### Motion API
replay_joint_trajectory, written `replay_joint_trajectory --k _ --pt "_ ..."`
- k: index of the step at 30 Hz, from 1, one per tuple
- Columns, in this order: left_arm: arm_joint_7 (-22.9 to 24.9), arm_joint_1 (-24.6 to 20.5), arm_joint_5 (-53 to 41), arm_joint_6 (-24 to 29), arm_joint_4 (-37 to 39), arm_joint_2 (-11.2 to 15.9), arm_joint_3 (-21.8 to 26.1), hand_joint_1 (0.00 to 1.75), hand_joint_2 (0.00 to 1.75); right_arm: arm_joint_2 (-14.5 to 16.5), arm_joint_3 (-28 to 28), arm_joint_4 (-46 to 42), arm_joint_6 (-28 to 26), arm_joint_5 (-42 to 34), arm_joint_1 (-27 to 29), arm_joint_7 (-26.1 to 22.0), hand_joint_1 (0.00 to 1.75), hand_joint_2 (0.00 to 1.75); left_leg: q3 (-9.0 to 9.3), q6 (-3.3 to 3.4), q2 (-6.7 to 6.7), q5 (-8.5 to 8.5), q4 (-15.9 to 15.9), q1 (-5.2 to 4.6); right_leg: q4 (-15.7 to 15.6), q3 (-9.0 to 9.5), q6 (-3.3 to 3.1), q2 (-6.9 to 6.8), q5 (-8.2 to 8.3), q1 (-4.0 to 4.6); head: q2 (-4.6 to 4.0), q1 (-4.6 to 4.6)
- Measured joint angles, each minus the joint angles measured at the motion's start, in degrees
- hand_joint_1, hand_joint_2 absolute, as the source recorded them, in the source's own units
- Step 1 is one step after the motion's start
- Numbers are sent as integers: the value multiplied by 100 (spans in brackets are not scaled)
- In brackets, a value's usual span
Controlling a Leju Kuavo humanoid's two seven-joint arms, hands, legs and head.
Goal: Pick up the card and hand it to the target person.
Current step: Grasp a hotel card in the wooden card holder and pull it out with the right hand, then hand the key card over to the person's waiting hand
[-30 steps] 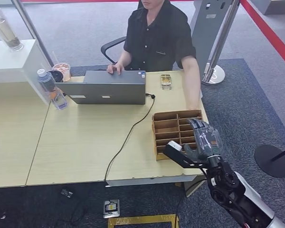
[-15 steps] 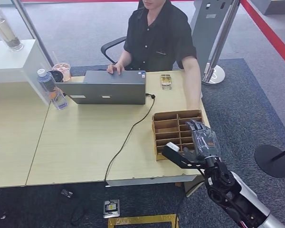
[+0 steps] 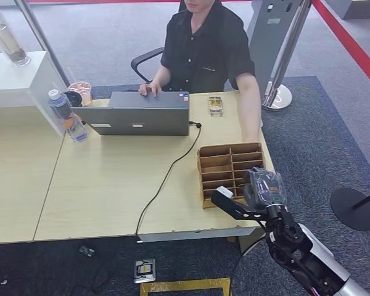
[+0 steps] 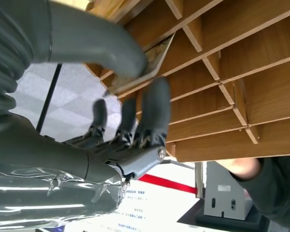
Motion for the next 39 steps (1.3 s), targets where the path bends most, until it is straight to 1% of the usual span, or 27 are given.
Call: replay_joint_trajectory --k 18,20,23,27,31,35,39 --pt "27 4 40 0 -1 0 -45 0 175 20 108 127 69 568 -77 132 175 175 1 0 -1 0 0 0 0 2 0 0 0 0 0 2" --pt "29 5 48 0 -2 0 -45 0 175 25 125 124 -59 731 -79 149 175 175 1 0 -2 1 0 0 0 3 0 0 0 0 0 2" --pt "27 9 70 0 -2 0 -45 0 175 28 131 26 -418 1055 -77 183 175 175 2 0 -1 2 0 0 0 3 0 0 1 0 0 4" --pt "11 9 96 0 -2 0 -45 0 175 28 127 -279 -910 1460 -77 183 175 175 2 -1 0 2 0 0 1 2 0 0 0 0 0 3" --pt "31 13 107 0 -2 -5 -45 0 175 45 122 -639 -1257 1757 -126 100 175 175 1 -1 0 1 0 0 1 2 0 0 0 0 0 3" --pt "126 14 81 0 -3 -32 -45 0 175 132 135 -868 -1396 1826 -325 -88 175 175 1 -1 2 2 0 0 1 3 0 1 0 1 0 1" --pt "140 12 10 0 -4 -66 -45 0 175 297 200 -829 -1398 1687 -718 -285 175 175 2 -2 2 3 0 0 3 6 -1 2 2 1 0 3"
